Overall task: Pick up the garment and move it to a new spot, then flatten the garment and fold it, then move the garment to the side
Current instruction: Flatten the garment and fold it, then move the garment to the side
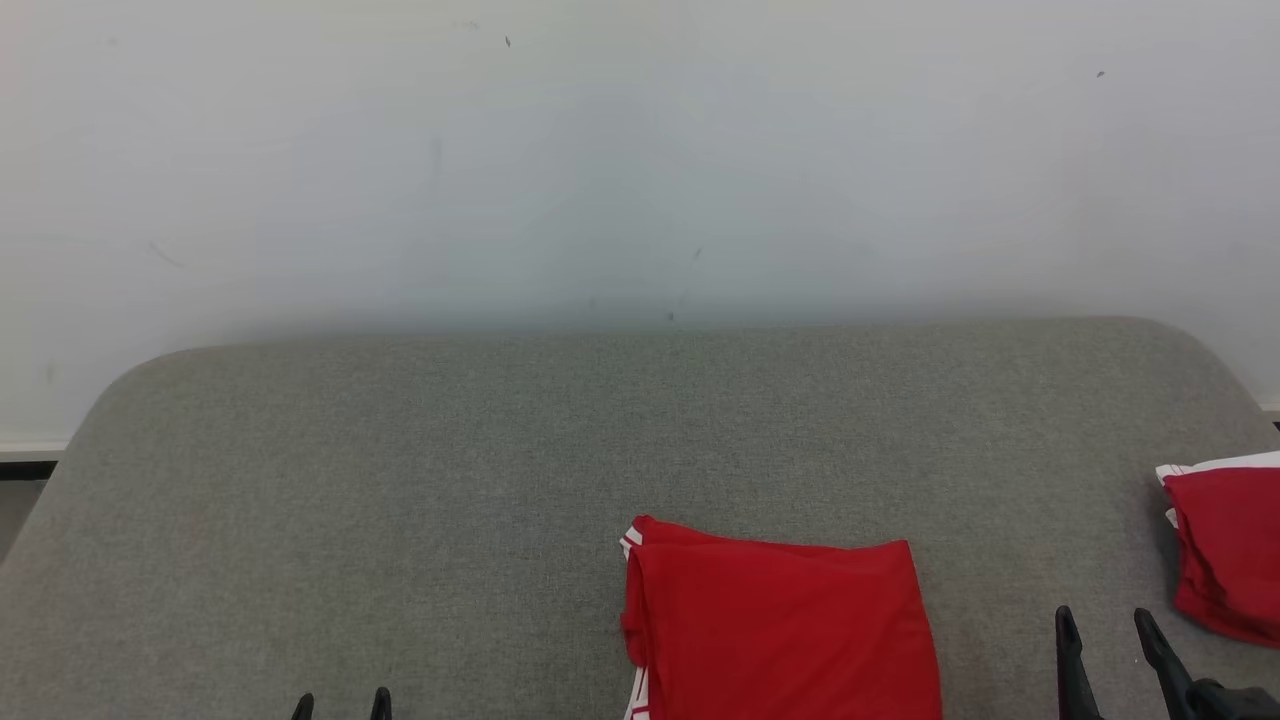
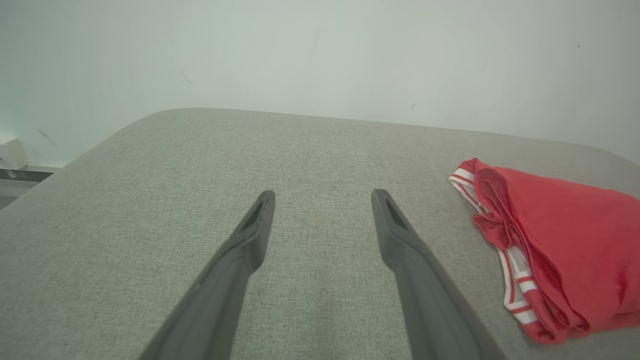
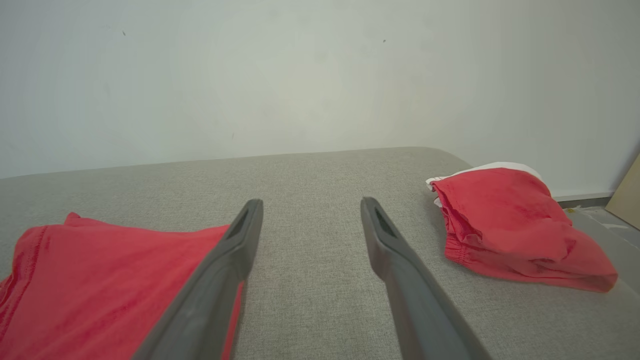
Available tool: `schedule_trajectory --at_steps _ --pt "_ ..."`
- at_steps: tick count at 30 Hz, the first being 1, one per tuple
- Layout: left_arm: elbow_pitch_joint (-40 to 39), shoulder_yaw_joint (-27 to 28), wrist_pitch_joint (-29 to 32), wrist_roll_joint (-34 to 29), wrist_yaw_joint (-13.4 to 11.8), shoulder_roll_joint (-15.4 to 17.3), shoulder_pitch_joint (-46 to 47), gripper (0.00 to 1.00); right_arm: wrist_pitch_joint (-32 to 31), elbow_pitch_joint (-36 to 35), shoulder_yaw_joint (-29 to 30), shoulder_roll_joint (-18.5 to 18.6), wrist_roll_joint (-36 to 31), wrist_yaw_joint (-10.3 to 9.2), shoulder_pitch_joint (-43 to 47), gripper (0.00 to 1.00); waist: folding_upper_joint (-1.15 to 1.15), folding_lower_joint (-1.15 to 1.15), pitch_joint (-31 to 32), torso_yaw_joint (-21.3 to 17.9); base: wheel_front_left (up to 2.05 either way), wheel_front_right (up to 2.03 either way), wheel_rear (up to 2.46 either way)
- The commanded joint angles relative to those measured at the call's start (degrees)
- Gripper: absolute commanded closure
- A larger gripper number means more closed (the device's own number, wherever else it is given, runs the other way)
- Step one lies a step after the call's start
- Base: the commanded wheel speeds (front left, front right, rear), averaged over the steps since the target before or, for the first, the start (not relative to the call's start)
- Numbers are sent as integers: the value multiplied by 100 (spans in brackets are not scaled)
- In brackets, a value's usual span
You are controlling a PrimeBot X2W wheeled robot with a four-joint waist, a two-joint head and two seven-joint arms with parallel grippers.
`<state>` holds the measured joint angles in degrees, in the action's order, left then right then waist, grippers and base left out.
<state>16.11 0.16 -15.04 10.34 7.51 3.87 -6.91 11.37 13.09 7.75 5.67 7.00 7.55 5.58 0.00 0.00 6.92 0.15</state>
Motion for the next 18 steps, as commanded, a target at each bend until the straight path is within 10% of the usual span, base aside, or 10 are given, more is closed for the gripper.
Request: schedule_trajectory --at_steps 1,18 --pt "-1 11 -15 20 -7 9 63 0 16 -13 3 -1 14 -16 13 0 0 0 -20 -5 0 0 0" --pt "-10 8 -15 6 -7 -1 88 0 31 64 16 -63 2 -16 -47 0 0 0 -66 -9 0 0 0"
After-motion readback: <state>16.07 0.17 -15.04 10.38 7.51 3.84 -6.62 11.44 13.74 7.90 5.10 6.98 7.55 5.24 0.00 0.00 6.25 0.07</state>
